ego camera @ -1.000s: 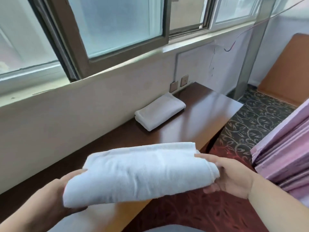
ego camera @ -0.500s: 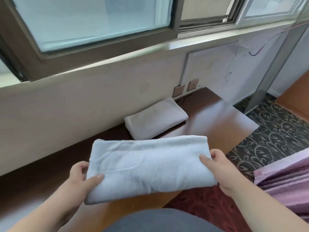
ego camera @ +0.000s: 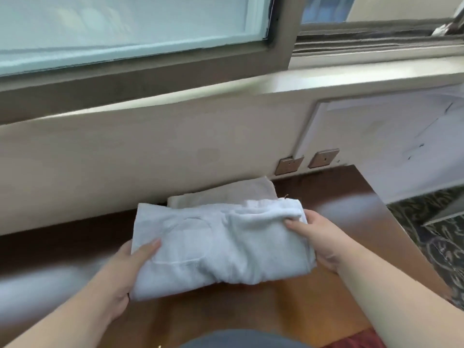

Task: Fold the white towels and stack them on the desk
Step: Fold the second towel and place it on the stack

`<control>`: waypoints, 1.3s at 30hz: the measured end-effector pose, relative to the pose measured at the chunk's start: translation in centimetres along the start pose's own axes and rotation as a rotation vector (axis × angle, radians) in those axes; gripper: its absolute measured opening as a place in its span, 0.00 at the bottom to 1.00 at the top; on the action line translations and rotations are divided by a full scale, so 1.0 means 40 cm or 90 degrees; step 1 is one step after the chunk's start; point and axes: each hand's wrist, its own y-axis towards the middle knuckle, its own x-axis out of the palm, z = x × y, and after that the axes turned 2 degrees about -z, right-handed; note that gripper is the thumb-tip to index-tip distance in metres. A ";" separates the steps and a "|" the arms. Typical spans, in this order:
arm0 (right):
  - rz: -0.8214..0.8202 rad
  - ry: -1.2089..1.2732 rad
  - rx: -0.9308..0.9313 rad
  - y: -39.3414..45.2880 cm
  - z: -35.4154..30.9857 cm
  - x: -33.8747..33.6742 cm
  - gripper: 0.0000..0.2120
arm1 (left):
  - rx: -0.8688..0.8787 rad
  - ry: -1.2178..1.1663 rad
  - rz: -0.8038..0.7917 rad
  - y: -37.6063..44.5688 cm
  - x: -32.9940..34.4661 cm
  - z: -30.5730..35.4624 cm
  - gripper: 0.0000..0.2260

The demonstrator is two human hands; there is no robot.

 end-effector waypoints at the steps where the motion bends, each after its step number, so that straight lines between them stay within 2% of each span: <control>1: 0.011 -0.014 -0.008 0.046 -0.033 -0.024 0.18 | 0.017 -0.010 0.027 0.018 0.019 0.013 0.29; 4: 0.058 -0.002 -0.032 0.186 -0.121 -0.077 0.12 | 0.019 -0.047 0.072 0.094 0.049 0.058 0.31; 6: 0.108 -0.048 -0.048 0.280 -0.158 -0.081 0.11 | 0.004 -0.030 0.092 0.151 0.069 0.078 0.31; 10: 0.198 -0.302 -0.050 0.421 -0.164 -0.073 0.22 | -0.034 0.159 0.179 0.259 0.116 0.076 0.35; 14: 0.184 -0.356 0.002 0.487 -0.099 -0.092 0.26 | -0.134 0.178 0.179 0.324 0.128 0.062 0.37; 17: 0.168 -0.356 0.054 0.501 -0.077 -0.091 0.27 | -0.139 0.165 0.161 0.344 0.111 0.054 0.37; 22: 0.210 -0.299 0.001 0.512 -0.071 -0.094 0.22 | -0.084 0.134 0.200 0.345 0.061 0.070 0.35; 26: 0.211 -0.419 0.028 0.495 -0.017 -0.100 0.18 | -0.125 0.275 0.211 0.348 0.033 0.019 0.39; 28: 0.252 -0.400 0.058 0.480 -0.003 -0.109 0.18 | -0.114 0.308 0.218 0.352 0.038 0.006 0.38; 30: 0.298 -0.364 -0.011 0.458 -0.001 -0.105 0.18 | -0.076 0.296 0.244 0.350 0.043 0.010 0.35; 34: 0.337 -0.302 -0.170 0.349 0.038 -0.060 0.16 | 0.028 0.260 0.414 0.271 0.052 -0.038 0.33; 37: 0.315 -0.334 -0.138 0.310 0.096 -0.039 0.20 | 0.009 0.284 0.378 0.205 0.092 -0.103 0.26; 39: 0.302 -0.401 -0.122 0.332 0.109 -0.035 0.17 | 0.016 0.317 0.356 0.208 0.104 -0.117 0.21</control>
